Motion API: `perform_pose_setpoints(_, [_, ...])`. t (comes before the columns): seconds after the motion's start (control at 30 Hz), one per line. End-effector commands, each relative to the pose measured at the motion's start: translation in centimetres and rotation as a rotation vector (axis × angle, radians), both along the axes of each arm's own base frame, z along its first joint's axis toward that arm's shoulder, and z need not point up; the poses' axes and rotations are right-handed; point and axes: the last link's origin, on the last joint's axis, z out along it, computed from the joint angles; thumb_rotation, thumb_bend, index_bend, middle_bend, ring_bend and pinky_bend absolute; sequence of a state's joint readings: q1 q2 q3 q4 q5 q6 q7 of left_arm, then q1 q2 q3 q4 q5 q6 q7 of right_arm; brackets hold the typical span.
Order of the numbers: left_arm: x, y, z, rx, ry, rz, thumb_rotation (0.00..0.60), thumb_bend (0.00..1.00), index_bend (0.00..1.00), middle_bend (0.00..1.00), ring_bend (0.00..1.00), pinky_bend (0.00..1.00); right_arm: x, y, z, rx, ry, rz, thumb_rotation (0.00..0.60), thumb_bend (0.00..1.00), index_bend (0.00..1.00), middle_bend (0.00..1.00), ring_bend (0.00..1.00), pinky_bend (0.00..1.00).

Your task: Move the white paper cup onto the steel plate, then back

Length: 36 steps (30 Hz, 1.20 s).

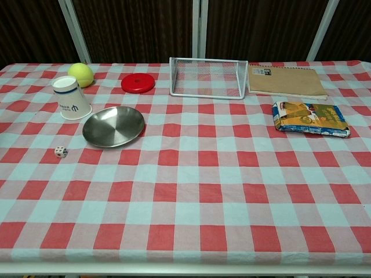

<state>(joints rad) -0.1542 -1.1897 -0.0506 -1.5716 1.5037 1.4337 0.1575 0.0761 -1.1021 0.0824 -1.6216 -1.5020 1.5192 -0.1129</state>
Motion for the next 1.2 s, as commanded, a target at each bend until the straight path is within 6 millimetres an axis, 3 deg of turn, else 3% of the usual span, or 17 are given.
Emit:
perform_pose_setpoints(0.03, [0.6,0.7,-0.1,-0.016,-0.001,-0.033,0.6,0.1,0.11,0.12,0.02,0.03,0.0,0.1,0.3,-0.007,0.008,0.003,0.6,0.14,0.0,0.14,0.0,0.01])
perform_pose_setpoints(0.3, [0.7,1.5,-0.1,-0.006,-0.03,-0.02,0.6,0.1,0.12,0.12,0.03,0.04,-0.3,0.9,0.3,-0.005,-0.006,-0.019,0.6,0.14,0.0,0.15,0.0,0.01])
perform_pose_setpoints(0.43, [1.1,2.6,-1.4,-0.046,-0.072,-0.024,0.6,0.1,0.17,0.22,0.12,0.09,-0.3,0.7,0.3,-0.001,-0.004,-0.014,0.6,0.14,0.0,0.15,0.0,0.01])
perform_pose_setpoints(0.5, [1.6,3.5,-2.4,-0.086,-0.087,-0.041,0.6,0.11,0.21,0.29,0.2,0.16,-0.2,0.6,0.4,0.001,0.001,-0.006,0.6,0.14,0.0,0.16,0.0,0.01])
perform_pose_setpoints(0.7, [3.4,6.4,-6.5,-0.269,-0.146,-0.081,0.6,0.21,0.36,0.53,0.5,0.6,0.3,0.3,0.5,0.004,0.01,0.01,0.6,0.14,0.0,0.16,0.0,0.01])
perform_pose_setpoints(0.87, [3.9,8.8,-9.8,-0.357,-0.135,-0.07,0.6,0.24,0.39,0.65,0.65,0.81,0.3,0.3,0.5,0.007,0.012,0.005,0.6,0.14,0.0,0.17,0.0,0.01])
perform_pose_setpoints(1.0, [3.9,10.0,-12.1,-0.403,-0.142,-0.026,0.6,0.26,0.42,0.73,0.74,0.87,0.4,0.3,0.6,0.003,0.015,0.004,0.6,0.14,0.0,0.18,0.0,0.01])
perform_pose_setpoints(1.2, [3.5,10.8,-13.9,-0.436,-0.156,0.033,0.6,0.31,0.45,0.77,0.78,0.88,0.3,0.1,0.5,0.009,0.015,-0.002,0.6,0.14,0.0,0.18,0.0,0.01])
